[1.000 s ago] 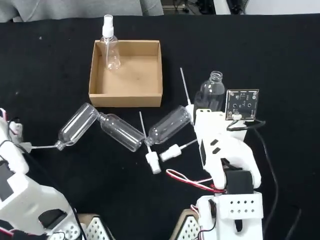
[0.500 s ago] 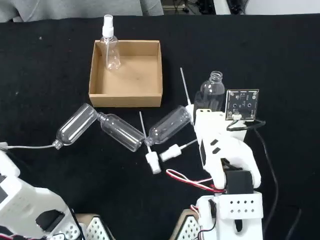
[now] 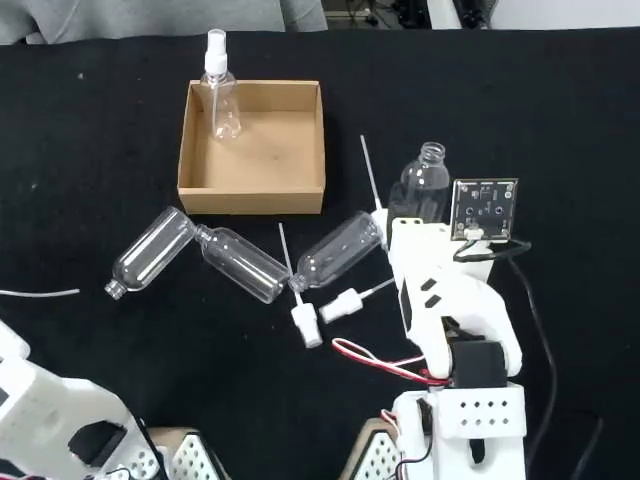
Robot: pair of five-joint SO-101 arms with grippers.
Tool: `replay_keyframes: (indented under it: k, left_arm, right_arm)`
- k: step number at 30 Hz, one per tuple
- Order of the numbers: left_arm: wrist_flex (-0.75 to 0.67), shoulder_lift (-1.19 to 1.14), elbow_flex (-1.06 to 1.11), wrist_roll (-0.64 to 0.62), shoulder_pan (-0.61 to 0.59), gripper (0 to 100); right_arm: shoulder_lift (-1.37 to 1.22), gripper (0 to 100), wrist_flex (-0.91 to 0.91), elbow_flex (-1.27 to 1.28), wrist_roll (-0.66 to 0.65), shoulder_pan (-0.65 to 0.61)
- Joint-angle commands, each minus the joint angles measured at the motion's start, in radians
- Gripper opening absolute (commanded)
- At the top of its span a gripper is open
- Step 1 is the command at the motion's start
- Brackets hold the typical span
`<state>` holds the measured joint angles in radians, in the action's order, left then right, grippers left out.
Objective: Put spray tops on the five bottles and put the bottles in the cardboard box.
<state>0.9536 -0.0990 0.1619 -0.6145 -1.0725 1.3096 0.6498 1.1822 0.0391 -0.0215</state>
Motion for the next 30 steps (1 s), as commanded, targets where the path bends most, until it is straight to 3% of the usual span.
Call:
replay_keyframes:
  k: [1,8,19,24,30]
  left_arm:
    - [0.002,0.157,-0.033,0.018,-0.002,3]
    - [-0.006,0.404,0.087,0.017,0.059,3]
    - [-0.006,0.595,0.191,0.008,0.199,3]
    - [-0.008,0.724,0.272,-0.078,0.254,3]
    - [-0.161,0.856,0.427,-0.089,0.344,3]
  right_arm:
    - [0.015,11.7,-0.028,-0.004,-0.005,0.012]
    - [0.015,11.7,-0.028,-0.004,-0.005,0.012]
    - [0.018,11.7,-0.032,0.016,-0.02,-0.038]
    - [0.019,11.7,-0.032,0.028,-0.051,-0.054]
    - [0.019,11.7,-0.029,0.035,-0.052,-0.094]
